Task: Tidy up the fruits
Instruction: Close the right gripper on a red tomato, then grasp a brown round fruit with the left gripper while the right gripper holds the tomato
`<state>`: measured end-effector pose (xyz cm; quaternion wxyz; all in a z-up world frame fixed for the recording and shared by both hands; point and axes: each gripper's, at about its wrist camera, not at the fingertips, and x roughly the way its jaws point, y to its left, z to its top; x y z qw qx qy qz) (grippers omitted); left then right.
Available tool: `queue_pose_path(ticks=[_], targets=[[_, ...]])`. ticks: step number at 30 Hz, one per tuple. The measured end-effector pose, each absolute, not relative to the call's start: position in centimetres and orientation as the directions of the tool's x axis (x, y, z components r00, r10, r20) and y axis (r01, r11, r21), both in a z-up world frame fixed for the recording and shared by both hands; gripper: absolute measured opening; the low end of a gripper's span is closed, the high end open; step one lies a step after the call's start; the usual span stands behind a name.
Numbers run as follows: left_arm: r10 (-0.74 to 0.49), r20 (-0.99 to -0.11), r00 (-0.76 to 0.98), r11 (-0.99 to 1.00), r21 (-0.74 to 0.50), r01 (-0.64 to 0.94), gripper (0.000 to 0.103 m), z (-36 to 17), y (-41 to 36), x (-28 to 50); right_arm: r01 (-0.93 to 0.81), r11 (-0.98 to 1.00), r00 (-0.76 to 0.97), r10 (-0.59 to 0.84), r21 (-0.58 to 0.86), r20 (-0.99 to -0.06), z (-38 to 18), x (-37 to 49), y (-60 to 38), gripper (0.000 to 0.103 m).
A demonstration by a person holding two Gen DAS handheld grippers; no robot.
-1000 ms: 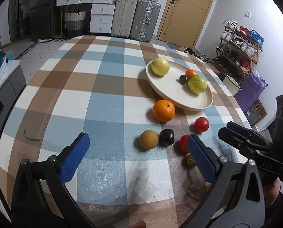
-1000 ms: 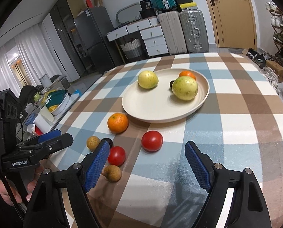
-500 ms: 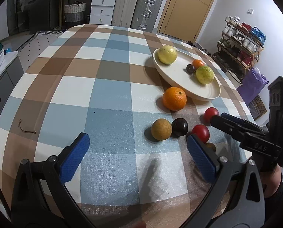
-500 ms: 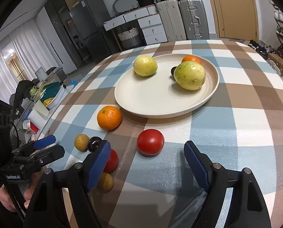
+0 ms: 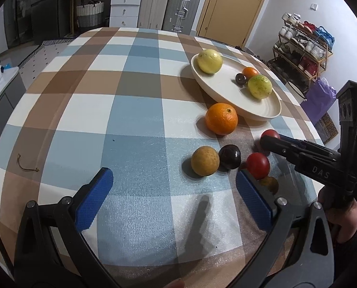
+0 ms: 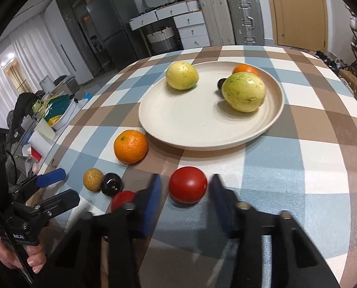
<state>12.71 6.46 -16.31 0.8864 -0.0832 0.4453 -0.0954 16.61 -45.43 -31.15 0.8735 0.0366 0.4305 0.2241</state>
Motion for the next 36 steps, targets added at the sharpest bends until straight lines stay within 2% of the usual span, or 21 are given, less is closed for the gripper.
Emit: queue_pose_path(ticks=[28, 36], targets=[[-0.203, -0.793, 0.574, 0.979, -0.165, 0.12, 0.101, -16.9, 5.8, 14.1, -0.363, 0.863, 0.546, 0.503, 0.352, -0.67, -30.3, 15.9, -47.8, 0.032], [-0.261, -0.774, 0.576, 0.965, -0.204, 0.163, 0.083, -16.8, 5.6, 14.0, -0.361, 0.861, 0.545, 0.507, 0.359, -0.668, -30.3, 15.9, -47.9, 0.032]])
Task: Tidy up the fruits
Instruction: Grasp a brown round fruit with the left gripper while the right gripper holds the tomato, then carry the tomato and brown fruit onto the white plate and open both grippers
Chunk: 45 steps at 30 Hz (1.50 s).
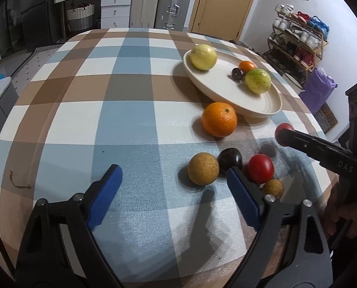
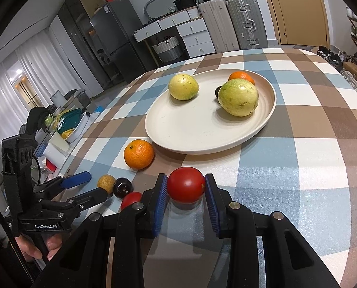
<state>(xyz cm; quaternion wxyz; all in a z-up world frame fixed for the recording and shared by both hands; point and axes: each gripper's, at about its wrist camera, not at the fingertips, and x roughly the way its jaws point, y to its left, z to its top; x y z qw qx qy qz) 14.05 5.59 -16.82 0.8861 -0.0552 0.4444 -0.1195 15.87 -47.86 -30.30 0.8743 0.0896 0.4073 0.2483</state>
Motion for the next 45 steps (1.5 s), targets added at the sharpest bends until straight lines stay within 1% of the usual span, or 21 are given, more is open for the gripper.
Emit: queue_pose_path(ticks=[4, 7, 10, 11, 12, 15, 29, 36, 45], targets=[[-0.283, -0.768, 0.575, 0.959, -0.215, 0.184, 0.073, -16.7, 5.4, 14.1, -0.36, 0.86, 0.545, 0.509, 0.363, -0.666, -30.4, 15.9, -47.9, 0.032], [-0.295, -0.765, 0.572, 0.955, -0.214, 0.206, 0.06, -16.7, 5.1, 14.1, -0.36, 0.859, 0.546, 0.51, 0.364, -0.665, -30.4, 15.9, -48.0, 0.032], [-0.325, -0.759, 0.565, 0.945, -0.232, 0.232, 0.039, -16.7, 4.8, 14.2, -0.358, 0.859, 0.546, 0.51, 0.365, -0.665, -30.5, 15.8, -48.1, 0.032], [-0.325, -0.762, 0.56, 0.944, -0.229, 0.236, 0.023, -16.8, 4.7, 14.3, -0.357, 0.86, 0.546, 0.51, 0.366, -0.665, -30.5, 15.8, -48.1, 0.032], [-0.326, -0.765, 0.555, 0.944, -0.228, 0.241, 0.024, -16.9, 4.6, 14.3, -0.356, 0.859, 0.547, 0.51, 0.367, -0.664, -30.5, 15.8, -48.1, 0.032], [-0.373, -0.747, 0.551, 0.927, -0.277, 0.252, 0.024, -16.7, 4.9, 14.3, -0.354, 0.859, 0.546, 0.51, 0.369, -0.664, -30.6, 15.8, -48.2, 0.032], [-0.378, -0.73, 0.57, 0.924, -0.26, 0.28, 0.024, -14.1, 4.0, 14.8, -0.384, 0.825, 0.55, 0.565, 0.415, -0.615, -28.7, 15.9, -48.7, 0.032], [-0.396, -0.72, 0.571, 0.915, -0.255, 0.313, 0.024, -12.0, 2.4, 16.9, -0.389, 0.811, 0.561, 0.585, 0.437, -0.586, -27.2, 16.7, -49.4, 0.032], [-0.394, -0.734, 0.553, 0.916, -0.263, 0.303, 0.024, -10.0, -0.1, 20.8, -0.403, 0.805, 0.582, 0.592, 0.435, -0.557, -24.5, 19.0, -50.2, 0.032]])
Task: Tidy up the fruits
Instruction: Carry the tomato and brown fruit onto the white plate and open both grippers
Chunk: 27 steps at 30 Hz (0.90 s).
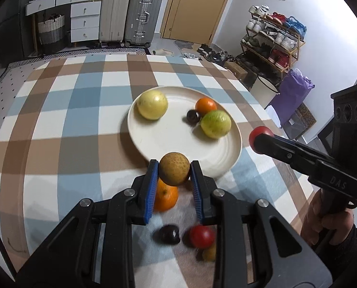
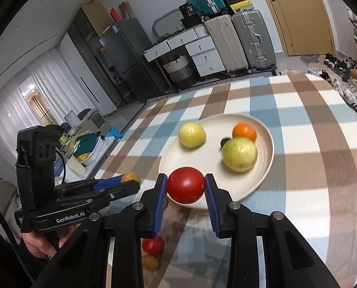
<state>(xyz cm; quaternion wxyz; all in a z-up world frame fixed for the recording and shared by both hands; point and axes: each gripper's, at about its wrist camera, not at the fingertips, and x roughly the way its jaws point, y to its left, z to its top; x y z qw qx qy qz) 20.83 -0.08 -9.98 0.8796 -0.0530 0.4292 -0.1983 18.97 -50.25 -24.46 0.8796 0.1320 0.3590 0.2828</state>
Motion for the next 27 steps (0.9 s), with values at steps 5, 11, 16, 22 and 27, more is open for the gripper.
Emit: queue_pose_path(ticks=[5, 11, 16, 22, 27], targets=[[-0.402, -0.733, 0.549, 0.912, -0.266, 0.312, 0.024, -9.3, -1.3, 22.9, -0.401, 0.805, 0.586, 0.593, 0.438, -0.553, -23.5, 20.8, -50.5, 0.032], [-0.414, -0.728, 0.547, 0.906, -0.27, 0.326, 0.024, -8.3, -2.5, 25.4, -0.406, 0.803, 0.585, 0.595, 0.437, -0.551, -22.6, 23.0, -50.4, 0.032], [-0.417, -0.721, 0.554, 0.903, -0.258, 0.344, 0.024, -7.3, -3.4, 27.5, -0.41, 0.805, 0.592, 0.593, 0.429, -0.545, -21.7, 24.6, -50.3, 0.032], [-0.423, -0.718, 0.553, 0.899, -0.258, 0.353, 0.024, -6.5, -4.5, 30.0, -0.408, 0.812, 0.6, 0.583, 0.417, -0.548, -21.2, 26.8, -50.2, 0.032], [-0.421, -0.722, 0.548, 0.9, -0.261, 0.348, 0.024, -6.7, -5.3, 31.9, -0.403, 0.825, 0.609, 0.564, 0.396, -0.558, -21.0, 28.4, -50.1, 0.032]])
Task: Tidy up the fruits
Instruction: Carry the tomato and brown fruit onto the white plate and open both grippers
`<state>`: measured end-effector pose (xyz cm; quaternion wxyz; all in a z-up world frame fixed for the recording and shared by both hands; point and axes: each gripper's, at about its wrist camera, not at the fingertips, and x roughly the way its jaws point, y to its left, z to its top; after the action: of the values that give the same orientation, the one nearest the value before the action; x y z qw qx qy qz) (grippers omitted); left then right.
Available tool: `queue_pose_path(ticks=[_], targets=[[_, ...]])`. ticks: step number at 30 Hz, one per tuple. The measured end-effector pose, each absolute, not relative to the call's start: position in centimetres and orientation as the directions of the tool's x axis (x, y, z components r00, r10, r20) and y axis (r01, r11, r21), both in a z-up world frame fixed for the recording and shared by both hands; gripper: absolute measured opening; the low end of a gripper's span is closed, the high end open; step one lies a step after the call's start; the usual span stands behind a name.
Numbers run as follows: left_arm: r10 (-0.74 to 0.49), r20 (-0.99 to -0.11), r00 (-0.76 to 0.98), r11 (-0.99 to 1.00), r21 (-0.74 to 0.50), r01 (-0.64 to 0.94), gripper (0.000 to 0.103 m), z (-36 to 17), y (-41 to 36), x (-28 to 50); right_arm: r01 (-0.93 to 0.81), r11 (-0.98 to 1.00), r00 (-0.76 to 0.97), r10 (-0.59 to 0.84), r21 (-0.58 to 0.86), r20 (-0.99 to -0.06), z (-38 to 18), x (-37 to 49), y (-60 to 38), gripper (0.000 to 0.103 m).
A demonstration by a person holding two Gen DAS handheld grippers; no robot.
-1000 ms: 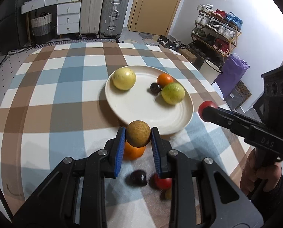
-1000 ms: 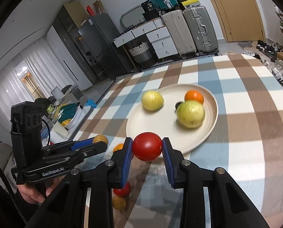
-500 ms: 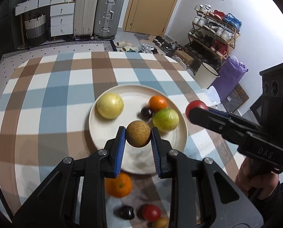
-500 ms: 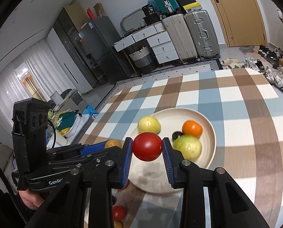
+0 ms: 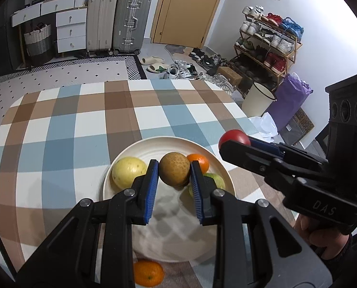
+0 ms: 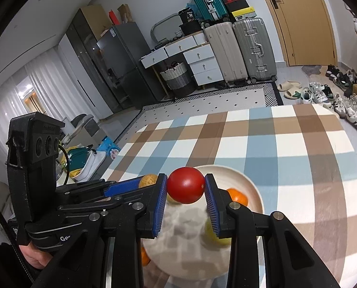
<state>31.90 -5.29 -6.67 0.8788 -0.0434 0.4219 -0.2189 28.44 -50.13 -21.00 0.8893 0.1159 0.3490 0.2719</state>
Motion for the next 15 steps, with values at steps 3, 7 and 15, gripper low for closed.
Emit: queue_pose_path(ticks=[3, 7, 15], targets=[[-0.421, -0.727, 0.542, 0.901, -0.262, 0.346, 0.024, -7.0, -5.7, 32.8, -0.373, 0.835, 0.608, 0.549, 0.404, -0.574, -21.4, 29.5, -50.4, 0.032], [-0.416, -0.736, 0.534, 0.902, -0.26, 0.345, 0.024, -7.6, -6.3, 34.0, -0.344, 0.841, 0.609, 0.538, 0.417, -0.583, -21.9, 30.7, -50.9, 0.032], [-0.418, -0.751, 0.511, 0.899, -0.262, 0.35, 0.024, -9.5, -7.1, 35.6, -0.332, 0.839, 0.587, 0.541, 0.43, -0.602, -23.4, 32.7, -51.0, 0.032]])
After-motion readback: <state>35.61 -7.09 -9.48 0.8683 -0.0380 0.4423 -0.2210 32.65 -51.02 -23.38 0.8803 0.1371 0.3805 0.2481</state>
